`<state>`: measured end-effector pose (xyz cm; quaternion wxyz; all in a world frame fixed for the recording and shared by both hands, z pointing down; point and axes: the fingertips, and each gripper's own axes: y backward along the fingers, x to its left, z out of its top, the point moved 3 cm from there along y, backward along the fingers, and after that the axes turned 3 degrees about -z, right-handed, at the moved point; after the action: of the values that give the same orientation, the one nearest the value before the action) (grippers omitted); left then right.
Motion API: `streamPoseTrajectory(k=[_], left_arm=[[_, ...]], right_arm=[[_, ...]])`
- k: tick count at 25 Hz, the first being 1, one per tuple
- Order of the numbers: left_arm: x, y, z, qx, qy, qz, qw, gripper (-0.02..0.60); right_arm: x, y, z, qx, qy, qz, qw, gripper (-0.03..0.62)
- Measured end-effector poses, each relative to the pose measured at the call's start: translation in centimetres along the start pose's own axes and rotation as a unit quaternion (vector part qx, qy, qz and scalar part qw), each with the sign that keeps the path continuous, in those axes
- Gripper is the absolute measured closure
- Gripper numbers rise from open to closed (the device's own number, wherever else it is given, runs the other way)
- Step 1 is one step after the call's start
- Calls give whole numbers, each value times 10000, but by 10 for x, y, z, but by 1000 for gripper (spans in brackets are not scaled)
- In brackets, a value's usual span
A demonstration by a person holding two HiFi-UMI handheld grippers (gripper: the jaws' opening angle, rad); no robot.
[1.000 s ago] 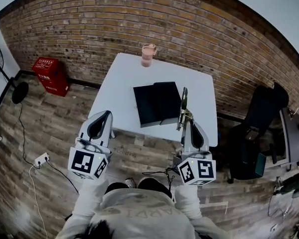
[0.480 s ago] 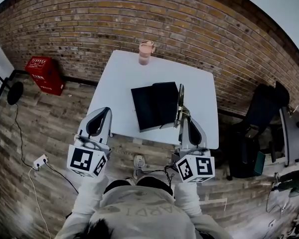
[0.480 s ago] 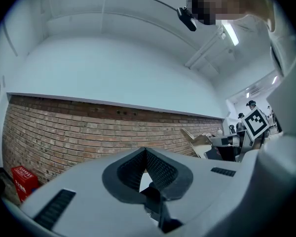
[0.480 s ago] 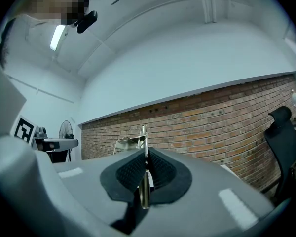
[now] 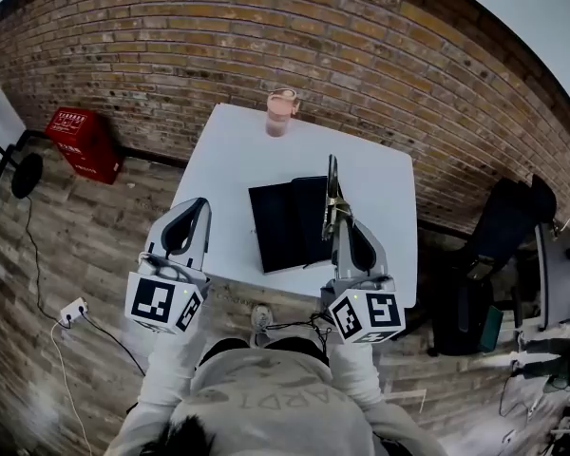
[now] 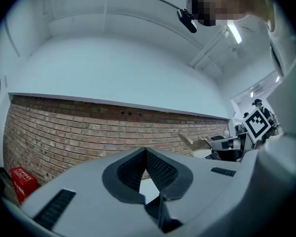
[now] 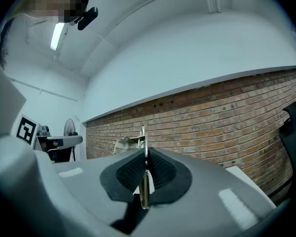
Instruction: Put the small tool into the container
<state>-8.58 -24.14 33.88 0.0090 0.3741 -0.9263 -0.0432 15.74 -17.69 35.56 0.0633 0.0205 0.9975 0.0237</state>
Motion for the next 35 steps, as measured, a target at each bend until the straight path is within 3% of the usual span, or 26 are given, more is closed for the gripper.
streamPoseTrajectory(k=[13,35], left_arm=[[37,-31,-7,22,19,462,9989,577],[67,-41,-42,388,234,841,9954,577]], right_arm=[[-3,-75,-52,1041,-408,403,9929,580],[-7,-113,-162,2808,-630,314,9572,581]])
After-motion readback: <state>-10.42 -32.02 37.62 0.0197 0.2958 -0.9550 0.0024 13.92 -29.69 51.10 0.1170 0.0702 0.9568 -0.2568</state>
